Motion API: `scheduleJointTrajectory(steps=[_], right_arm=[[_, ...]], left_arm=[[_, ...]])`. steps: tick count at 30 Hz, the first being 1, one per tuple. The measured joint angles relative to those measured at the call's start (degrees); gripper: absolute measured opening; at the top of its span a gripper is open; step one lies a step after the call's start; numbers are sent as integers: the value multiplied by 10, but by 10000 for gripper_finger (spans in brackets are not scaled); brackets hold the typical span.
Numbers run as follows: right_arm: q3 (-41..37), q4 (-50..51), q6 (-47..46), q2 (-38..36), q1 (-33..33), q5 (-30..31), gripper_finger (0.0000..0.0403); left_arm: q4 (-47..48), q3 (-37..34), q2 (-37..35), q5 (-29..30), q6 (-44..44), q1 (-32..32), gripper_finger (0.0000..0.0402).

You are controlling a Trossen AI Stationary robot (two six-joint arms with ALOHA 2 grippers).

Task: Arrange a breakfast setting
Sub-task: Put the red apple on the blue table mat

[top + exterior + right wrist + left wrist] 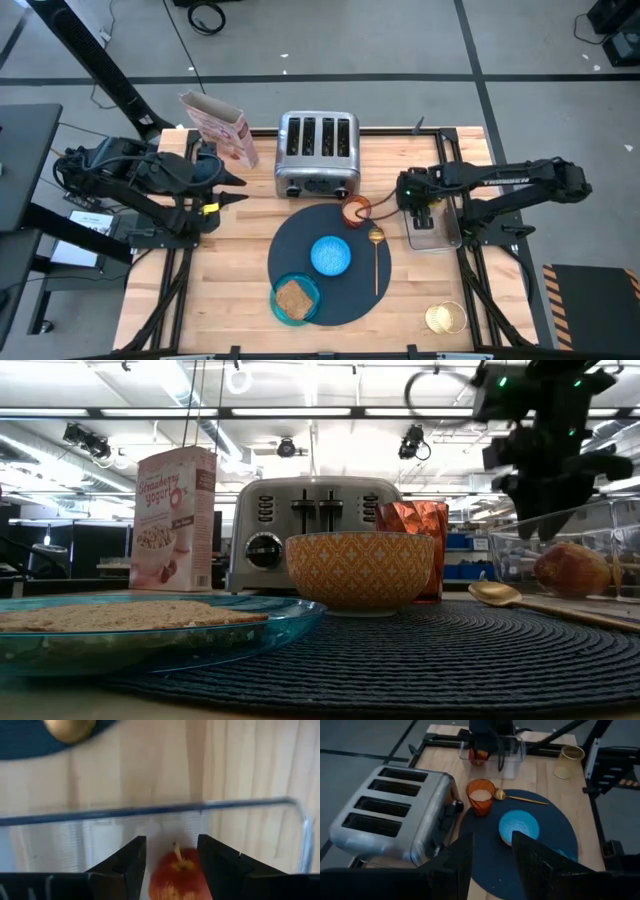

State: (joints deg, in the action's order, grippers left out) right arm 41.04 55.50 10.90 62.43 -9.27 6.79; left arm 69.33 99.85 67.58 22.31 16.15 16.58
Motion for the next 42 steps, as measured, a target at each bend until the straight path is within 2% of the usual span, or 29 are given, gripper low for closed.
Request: scheduleJointTrajectory(steps=[7,16,20,27,42], right_arm=[[1,0,33,41,-57,-43,183],[1,3,126,100,-98,-38,182],[1,2,176,124,-108,-63,178],[2,-9,196,162,-122,-50,151],[0,-7,198,160,-139,-54,72]], left_arm=[[-38,0,0,21,-15,-5,142],[-56,0,0,22,-34,-31,142],[-55,0,0,22,-34,-33,142],[-55,0,0,22,-34,-33,142],[-53,0,0,22,-40,-33,142]])
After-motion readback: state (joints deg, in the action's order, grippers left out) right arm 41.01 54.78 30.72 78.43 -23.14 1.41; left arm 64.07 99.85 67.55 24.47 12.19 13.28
